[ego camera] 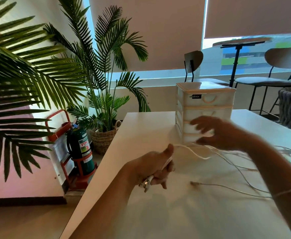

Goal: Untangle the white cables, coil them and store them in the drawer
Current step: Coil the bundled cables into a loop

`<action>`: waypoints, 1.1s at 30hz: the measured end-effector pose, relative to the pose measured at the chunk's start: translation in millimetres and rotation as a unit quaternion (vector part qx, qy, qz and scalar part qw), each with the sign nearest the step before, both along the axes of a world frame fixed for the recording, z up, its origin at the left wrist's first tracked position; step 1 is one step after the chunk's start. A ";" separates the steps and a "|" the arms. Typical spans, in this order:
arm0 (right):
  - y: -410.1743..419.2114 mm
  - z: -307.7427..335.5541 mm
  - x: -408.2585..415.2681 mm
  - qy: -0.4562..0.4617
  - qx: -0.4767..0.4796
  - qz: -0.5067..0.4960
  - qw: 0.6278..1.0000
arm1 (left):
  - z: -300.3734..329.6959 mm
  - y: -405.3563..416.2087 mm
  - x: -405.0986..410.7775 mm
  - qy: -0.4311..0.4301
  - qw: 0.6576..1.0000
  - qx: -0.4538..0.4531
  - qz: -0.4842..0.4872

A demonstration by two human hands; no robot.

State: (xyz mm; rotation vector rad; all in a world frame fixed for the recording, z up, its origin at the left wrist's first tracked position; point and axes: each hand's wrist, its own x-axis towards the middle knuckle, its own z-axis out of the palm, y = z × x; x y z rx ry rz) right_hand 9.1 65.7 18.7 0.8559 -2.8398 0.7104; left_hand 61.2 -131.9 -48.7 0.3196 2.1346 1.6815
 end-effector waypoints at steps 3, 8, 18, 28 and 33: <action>-39.8 -15.4 21.3 0.061 -0.050 0.136 0.988 | 0.4 -0.8 1.1 -0.036 0.996 0.082 -0.011; -55.1 -33.2 21.9 0.074 -0.116 0.135 0.981 | -0.4 -4.5 -0.2 -0.074 0.977 0.196 -0.050; -49.3 -39.9 11.0 0.053 -0.105 0.078 0.990 | -5.1 -10.1 -5.3 -0.065 0.966 0.217 -0.121; -38.0 -49.3 -6.6 -0.029 -0.266 0.035 0.963 | -4.0 -18.3 -6.6 -0.058 0.947 0.265 -0.170; -12.7 -59.3 -18.4 -0.108 -0.211 0.008 0.971 | -0.2 -30.4 -5.9 -0.066 0.936 0.294 -0.179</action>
